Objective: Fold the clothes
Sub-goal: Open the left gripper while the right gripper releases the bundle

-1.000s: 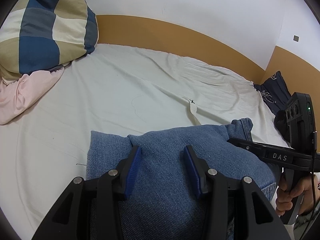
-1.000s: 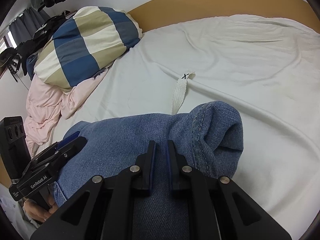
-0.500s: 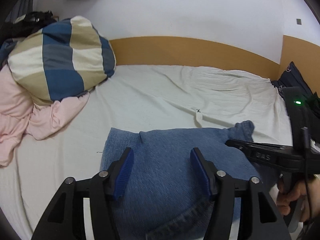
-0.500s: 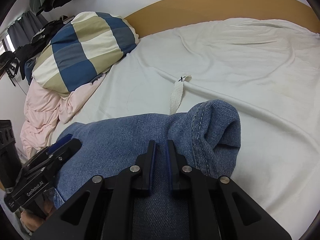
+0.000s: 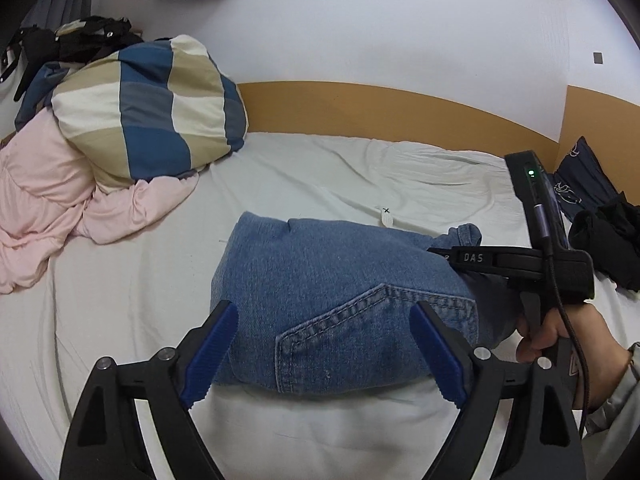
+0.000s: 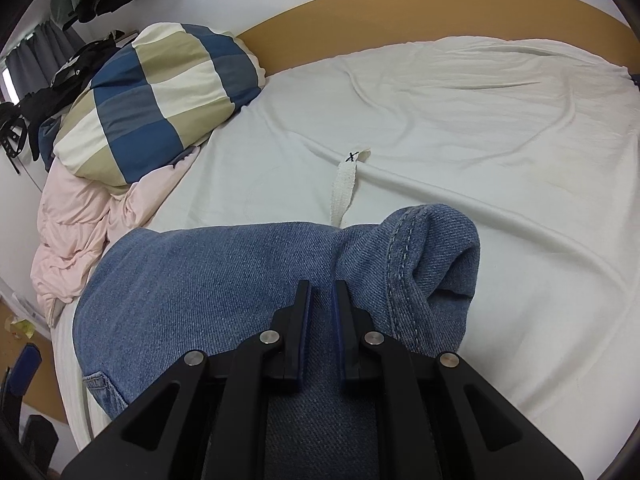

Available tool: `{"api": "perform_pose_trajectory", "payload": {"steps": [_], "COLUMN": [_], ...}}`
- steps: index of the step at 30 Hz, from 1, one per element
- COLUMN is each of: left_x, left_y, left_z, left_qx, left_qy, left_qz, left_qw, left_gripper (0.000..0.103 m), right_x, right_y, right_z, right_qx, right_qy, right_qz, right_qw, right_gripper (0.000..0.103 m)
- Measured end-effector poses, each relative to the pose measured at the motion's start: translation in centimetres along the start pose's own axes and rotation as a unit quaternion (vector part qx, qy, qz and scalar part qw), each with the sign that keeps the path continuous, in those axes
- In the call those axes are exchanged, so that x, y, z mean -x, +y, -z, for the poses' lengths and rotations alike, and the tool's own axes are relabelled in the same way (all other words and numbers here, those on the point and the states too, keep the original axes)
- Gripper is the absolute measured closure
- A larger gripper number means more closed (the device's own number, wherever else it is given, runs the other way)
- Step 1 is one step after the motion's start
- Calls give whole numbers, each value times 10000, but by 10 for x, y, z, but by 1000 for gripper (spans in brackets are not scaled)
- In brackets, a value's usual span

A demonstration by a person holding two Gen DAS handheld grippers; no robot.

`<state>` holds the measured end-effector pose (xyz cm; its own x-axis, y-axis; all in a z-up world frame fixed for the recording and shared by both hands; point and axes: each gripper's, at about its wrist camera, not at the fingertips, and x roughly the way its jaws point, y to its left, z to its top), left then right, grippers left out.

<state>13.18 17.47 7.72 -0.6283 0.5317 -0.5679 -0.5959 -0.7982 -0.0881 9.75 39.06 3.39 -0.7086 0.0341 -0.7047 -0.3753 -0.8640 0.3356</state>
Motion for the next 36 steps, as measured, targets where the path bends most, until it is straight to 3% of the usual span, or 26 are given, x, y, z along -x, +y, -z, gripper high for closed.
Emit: {"api": "perform_pose_trajectory", "payload": {"steps": [5,8,13,19,20,22,24,30,36], "left_x": [-18,-11,-14,-9,-8,-7,-3,9,1], "left_y": [19,27,42,41,40,37,34,34,40], "left_z": [3,2,10,11,11,12,16,34,35], "left_qx": [321,314,436,563,548,480,397,297,566], "left_qy": [371,272,423,432,465,546,554,651,845], "left_qz": [115,111,189,124,138,168,79,118,302], "left_qw": [9987,9991,9980,9974,9973,9972,9976,9974,9944], "left_gripper": [14,14,3,3,3,3,3,3,3], "right_x": [2,4,14,30,37,68,87,116,91], "right_y": [-1,-3,-7,-1,1,3,1,-15,-55], "right_z": [3,9,25,18,18,23,34,80,113], "right_qx": [59,46,-16,21,44,100,145,212,-512], "right_qy": [-174,-440,-1098,-1029,-1043,-1363,-1432,-1158,-631], "right_qz": [-61,-99,-274,-303,-304,-463,-424,45,470], "right_qw": [9998,9990,9936,9942,9941,9895,9887,9930,9956], "right_gripper": [95,95,95,92,87,63,14,11,11]}}
